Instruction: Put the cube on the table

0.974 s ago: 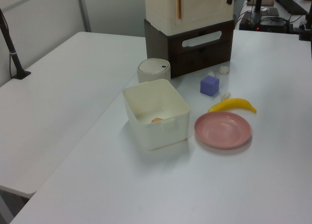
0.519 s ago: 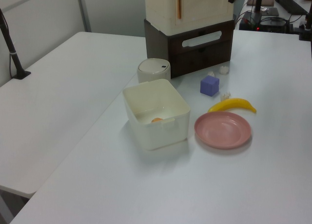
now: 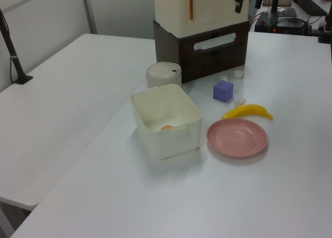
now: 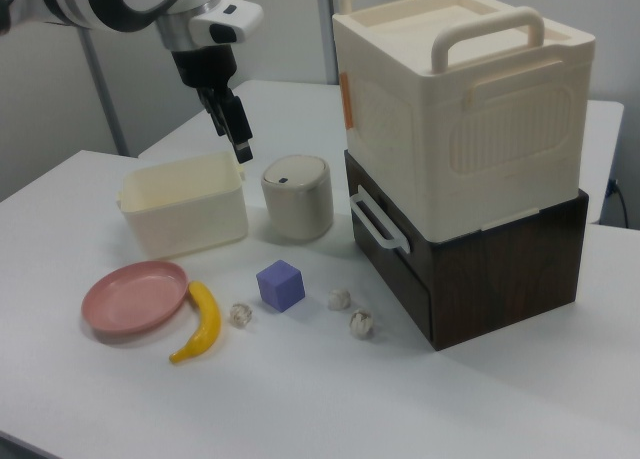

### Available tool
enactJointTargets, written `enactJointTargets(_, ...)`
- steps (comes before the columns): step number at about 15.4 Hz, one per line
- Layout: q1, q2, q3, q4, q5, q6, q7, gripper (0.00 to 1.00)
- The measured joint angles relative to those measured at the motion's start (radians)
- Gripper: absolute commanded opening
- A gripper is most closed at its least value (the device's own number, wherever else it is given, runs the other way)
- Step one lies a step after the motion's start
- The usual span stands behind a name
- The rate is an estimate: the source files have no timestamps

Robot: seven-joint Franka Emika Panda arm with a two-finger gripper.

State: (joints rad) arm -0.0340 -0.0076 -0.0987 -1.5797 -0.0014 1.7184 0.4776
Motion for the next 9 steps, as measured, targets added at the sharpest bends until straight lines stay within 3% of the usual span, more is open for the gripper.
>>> enactJointTargets(9, 0.000, 0.002, 0.012, -0.004, 0.000, 0.000, -0.102, 1.00)
